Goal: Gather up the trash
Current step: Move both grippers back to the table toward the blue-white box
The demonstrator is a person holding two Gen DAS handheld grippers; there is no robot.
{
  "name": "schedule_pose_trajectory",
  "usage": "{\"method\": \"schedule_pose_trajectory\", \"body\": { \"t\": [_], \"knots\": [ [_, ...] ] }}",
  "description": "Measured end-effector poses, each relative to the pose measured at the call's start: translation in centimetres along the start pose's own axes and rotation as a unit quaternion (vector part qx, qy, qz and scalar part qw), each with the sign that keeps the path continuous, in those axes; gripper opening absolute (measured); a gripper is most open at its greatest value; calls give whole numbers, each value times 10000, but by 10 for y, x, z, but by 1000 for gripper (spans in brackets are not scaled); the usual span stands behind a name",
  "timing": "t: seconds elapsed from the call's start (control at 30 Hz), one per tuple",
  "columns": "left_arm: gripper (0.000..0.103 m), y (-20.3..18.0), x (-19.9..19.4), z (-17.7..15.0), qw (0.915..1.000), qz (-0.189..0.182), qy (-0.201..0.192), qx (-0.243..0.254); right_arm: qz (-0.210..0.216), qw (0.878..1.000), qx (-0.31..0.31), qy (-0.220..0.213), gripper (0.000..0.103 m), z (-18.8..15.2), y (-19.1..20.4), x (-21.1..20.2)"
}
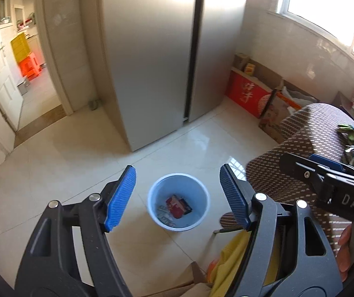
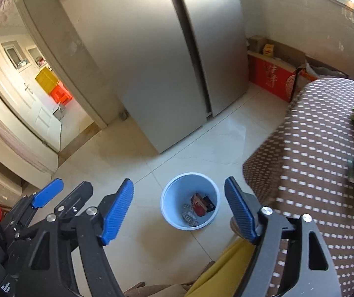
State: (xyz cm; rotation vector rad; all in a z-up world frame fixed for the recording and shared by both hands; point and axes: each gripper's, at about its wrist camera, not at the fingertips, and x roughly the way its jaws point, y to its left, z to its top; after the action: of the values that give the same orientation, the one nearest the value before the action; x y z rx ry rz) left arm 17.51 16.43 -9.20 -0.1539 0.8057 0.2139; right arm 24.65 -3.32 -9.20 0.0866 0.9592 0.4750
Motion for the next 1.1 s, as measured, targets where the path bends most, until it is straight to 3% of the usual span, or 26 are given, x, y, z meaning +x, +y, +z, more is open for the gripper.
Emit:
{"method": "schedule_pose_trajectory", "body": {
  "t": [0.33, 0.77, 1.1],
  "knots": [
    [75, -78, -14, 0, 9967, -615, -87, 531, -490, 9955, 600, -549, 82, -13, -77, -62],
    [78, -187, -26, 1, 9817, -1358, -77, 1336, -968, 9771, 1535, -1106, 83, -32, -192, -132],
    [78, -249, -15, 17, 9719, -1613, 10, 1714, -873, 9708, 1886, -1195, 83, -21, -268, -157]
  ]
}}
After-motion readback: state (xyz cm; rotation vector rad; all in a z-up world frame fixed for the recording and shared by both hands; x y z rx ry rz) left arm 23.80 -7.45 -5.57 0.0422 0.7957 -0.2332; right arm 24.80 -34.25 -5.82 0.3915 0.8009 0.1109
